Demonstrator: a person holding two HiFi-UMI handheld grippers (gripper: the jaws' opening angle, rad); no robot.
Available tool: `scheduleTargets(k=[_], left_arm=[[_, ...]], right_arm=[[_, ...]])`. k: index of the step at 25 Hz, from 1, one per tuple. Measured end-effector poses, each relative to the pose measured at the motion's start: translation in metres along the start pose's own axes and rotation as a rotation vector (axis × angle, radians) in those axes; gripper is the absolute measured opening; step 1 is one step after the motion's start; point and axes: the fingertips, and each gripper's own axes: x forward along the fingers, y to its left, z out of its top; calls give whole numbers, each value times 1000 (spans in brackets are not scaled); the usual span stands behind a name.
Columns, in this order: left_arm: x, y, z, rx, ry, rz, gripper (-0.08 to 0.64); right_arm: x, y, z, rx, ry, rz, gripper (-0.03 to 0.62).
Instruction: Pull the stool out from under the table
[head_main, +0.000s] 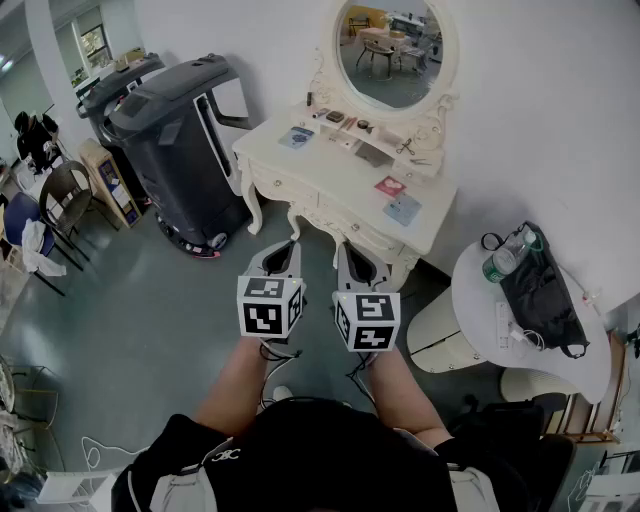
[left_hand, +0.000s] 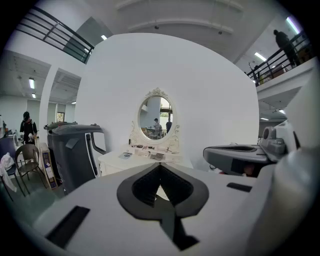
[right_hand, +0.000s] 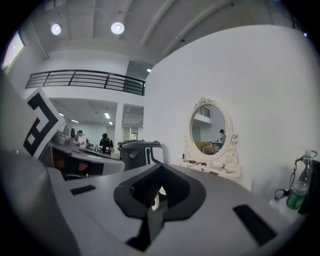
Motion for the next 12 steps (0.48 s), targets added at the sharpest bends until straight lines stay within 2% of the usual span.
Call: scheduleTargets(k=[7,12], left_arm=[[10,-3,5,19,2,5,0],[14,-2,6,25,2,-5,0]], right_arm=[[6,-9,0,-44,6,-29,8],[8,-12,0,-26,-3,-49,8]])
